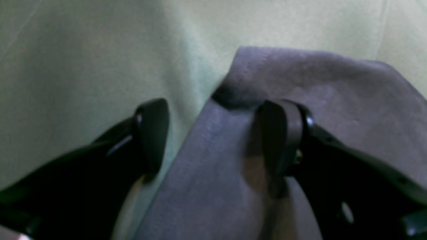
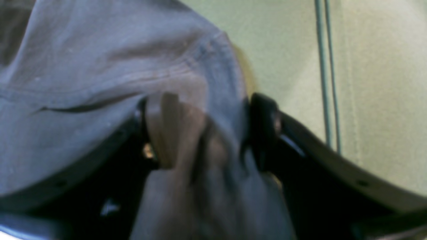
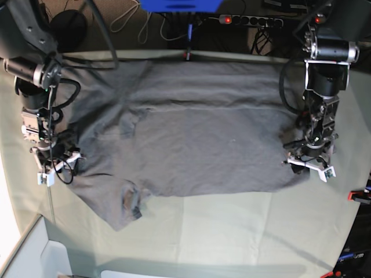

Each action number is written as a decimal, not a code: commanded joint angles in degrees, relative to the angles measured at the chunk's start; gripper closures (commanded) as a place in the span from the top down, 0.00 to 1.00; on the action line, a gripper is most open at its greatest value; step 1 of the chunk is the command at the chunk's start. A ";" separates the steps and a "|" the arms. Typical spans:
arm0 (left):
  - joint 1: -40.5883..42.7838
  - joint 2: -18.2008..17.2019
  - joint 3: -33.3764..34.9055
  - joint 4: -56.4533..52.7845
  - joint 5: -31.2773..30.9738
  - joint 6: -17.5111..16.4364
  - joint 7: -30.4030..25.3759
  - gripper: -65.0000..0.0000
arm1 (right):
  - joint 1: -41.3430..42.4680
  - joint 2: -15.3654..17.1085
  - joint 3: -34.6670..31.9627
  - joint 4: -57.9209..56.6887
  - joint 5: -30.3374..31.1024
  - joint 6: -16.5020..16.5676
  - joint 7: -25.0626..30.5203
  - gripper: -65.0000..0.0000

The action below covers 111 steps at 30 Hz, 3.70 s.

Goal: Layout the t-shirt on the table in an organized manner, then fold the t-shirt properly
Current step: 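Grasp the hem side with both grippers and fold it over the collar edge, then move both grippers to the folded strip's edge and grasp it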

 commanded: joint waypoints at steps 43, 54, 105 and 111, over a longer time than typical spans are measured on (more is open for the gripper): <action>16.81 -1.63 -1.07 37.24 -0.79 0.32 11.49 0.00 | -28.39 -8.78 4.96 51.34 0.79 1.98 -0.38 0.00; 26.30 -1.37 -5.64 46.38 -0.79 0.05 11.49 0.00 | -36.22 -15.90 16.83 61.53 0.79 13.59 -0.38 0.00; 22.44 -0.14 -13.64 37.06 -0.79 -0.12 11.76 0.51 | -40.09 -15.28 19.55 66.72 6.15 17.15 -4.60 0.45; 18.57 -0.14 -6.25 31.52 -0.79 -0.12 11.41 0.51 | -38.06 -14.84 19.55 66.81 6.15 17.15 -8.73 0.45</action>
